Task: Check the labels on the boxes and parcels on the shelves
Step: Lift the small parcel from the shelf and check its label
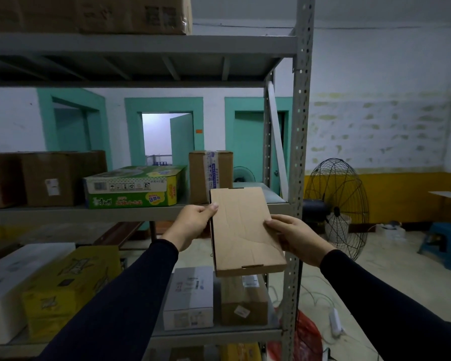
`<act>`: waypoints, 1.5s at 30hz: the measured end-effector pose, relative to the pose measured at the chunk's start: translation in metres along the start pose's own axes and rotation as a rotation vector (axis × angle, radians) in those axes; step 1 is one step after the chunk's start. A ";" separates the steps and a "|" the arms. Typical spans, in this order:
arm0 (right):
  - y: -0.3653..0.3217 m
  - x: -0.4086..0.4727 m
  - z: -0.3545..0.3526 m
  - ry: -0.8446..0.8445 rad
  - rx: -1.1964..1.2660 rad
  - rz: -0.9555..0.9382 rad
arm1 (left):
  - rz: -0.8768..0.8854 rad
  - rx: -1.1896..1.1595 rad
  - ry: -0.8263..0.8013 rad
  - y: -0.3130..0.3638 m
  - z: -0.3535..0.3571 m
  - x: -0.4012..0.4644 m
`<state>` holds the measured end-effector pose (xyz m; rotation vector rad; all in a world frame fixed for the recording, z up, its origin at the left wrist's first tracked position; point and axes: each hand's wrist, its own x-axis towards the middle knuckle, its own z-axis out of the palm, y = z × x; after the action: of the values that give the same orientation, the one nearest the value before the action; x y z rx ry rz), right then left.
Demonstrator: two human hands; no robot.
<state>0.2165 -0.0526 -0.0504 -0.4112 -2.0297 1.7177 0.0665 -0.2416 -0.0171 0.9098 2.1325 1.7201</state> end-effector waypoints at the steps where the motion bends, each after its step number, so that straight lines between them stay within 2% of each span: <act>1: 0.000 0.000 0.000 0.002 -0.001 0.001 | 0.001 -0.002 0.000 -0.001 0.000 0.002; 9: 0.003 0.006 0.000 0.059 0.063 -0.034 | 0.001 0.027 -0.033 -0.001 -0.001 0.011; 12: 0.000 0.011 -0.001 0.141 0.182 0.044 | -0.070 -0.045 -0.146 0.001 -0.004 0.012; 15: -0.001 0.011 -0.004 0.139 0.316 0.159 | -0.180 -0.095 -0.222 0.004 -0.003 0.006; 18: 0.004 0.013 -0.005 0.054 0.311 0.152 | -0.257 -0.189 -0.190 -0.003 0.001 0.008; 25: 0.009 0.017 -0.003 0.074 0.280 0.182 | -0.330 -0.195 -0.123 -0.011 0.002 0.008; 32: 0.009 0.019 0.000 0.079 0.275 0.193 | -0.265 -0.278 -0.083 -0.009 0.004 0.007; 35: 0.011 0.020 0.004 0.135 0.045 0.179 | -0.172 -0.273 -0.065 -0.009 0.006 0.009; 40: 0.018 0.023 0.014 0.041 -0.151 0.243 | -0.124 -0.256 -0.104 -0.001 0.016 0.007; 45: 0.019 0.021 0.022 -0.087 0.008 0.263 | -0.105 -0.296 -0.162 0.010 0.024 0.002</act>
<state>0.1865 -0.0575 -0.0686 -0.6345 -2.1056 1.9269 0.0815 -0.2203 -0.0143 0.8077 1.7341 1.7811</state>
